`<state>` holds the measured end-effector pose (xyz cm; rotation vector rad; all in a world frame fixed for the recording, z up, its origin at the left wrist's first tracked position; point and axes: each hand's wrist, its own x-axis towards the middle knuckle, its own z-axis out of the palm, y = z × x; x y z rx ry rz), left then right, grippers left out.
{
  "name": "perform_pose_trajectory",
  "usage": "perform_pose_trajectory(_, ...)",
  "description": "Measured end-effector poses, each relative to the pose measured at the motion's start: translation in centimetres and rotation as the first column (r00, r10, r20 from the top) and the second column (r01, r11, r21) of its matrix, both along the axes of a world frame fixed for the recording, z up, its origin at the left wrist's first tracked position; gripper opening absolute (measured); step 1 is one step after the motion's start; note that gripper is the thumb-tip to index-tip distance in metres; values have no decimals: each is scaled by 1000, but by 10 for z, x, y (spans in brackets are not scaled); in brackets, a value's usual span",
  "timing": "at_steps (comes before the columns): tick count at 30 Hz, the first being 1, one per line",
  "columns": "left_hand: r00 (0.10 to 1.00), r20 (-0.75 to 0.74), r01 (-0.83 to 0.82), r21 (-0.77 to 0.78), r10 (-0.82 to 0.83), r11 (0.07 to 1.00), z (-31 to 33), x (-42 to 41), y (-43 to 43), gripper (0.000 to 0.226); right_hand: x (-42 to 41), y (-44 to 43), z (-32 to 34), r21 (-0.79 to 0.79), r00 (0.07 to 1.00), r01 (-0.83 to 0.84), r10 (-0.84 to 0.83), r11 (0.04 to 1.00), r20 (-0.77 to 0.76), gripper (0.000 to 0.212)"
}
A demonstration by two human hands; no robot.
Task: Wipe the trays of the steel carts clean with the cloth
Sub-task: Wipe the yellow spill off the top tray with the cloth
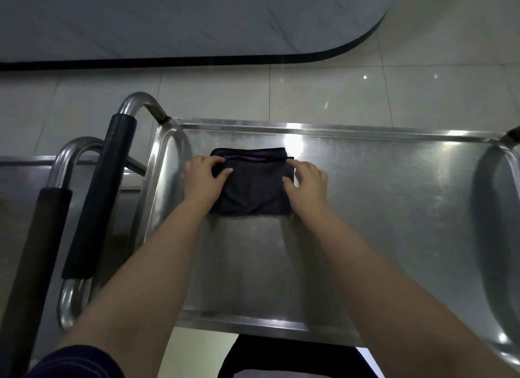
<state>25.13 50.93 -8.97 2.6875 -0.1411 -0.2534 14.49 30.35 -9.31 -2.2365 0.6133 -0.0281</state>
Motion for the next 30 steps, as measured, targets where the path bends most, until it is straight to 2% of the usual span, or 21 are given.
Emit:
perform_pose_trajectory(3,998,-47,-44,-55,41,998,0,5,-6,34,28,2,-8,-77,991,25,-35,997,-133,45)
perform_pose_trajectory(5,996,-53,-72,-72,69,995,1,8,-10,23,36,1,-10,-98,983,99,-112,990,-145,41)
perform_pose_trajectory(7,994,-51,-103,-139,97,985,3,13,-8,14,40,-1,-11,-18,979,176,-177,984,-103,31)
perform_pose_trajectory(10,981,-39,-195,-291,192,937,9,21,2,13,42,-2,-11,204,973,218,-228,954,23,20)
perform_pose_trajectory(12,982,-11,-186,-248,189,951,10,24,6,15,44,-1,-8,225,973,214,-228,951,38,21)
perform_pose_trajectory(15,989,-58,-144,-142,137,979,5,25,3,15,47,-1,-11,173,968,243,-226,955,-109,28)
perform_pose_trajectory(17,998,-31,-64,-158,60,985,6,26,-4,30,48,-2,-10,110,966,226,-209,968,-150,22)
perform_pose_trajectory(20,964,40,266,-89,-263,960,13,27,-18,53,48,1,-1,115,993,116,-119,987,21,21)
perform_pose_trajectory(22,899,-103,427,4,-425,904,15,29,-24,70,42,3,7,180,995,34,-50,983,90,29)
perform_pose_trajectory(23,860,-186,488,35,-474,872,14,30,-25,72,38,2,10,219,995,-2,-20,976,95,33)
perform_pose_trajectory(24,827,-240,534,46,-509,844,12,31,-25,66,34,1,12,250,996,-35,12,968,92,35)
perform_pose_trajectory(26,807,-254,559,36,-533,829,10,35,-22,42,27,-4,15,289,994,-87,62,954,94,39)
perform_pose_trajectory(28,837,-199,524,24,-509,852,12,41,-15,30,23,-10,18,342,993,-82,47,936,110,42)
perform_pose_trajectory(30,877,-142,465,10,-459,885,15,46,-3,27,20,-14,18,408,992,-43,-9,912,126,41)
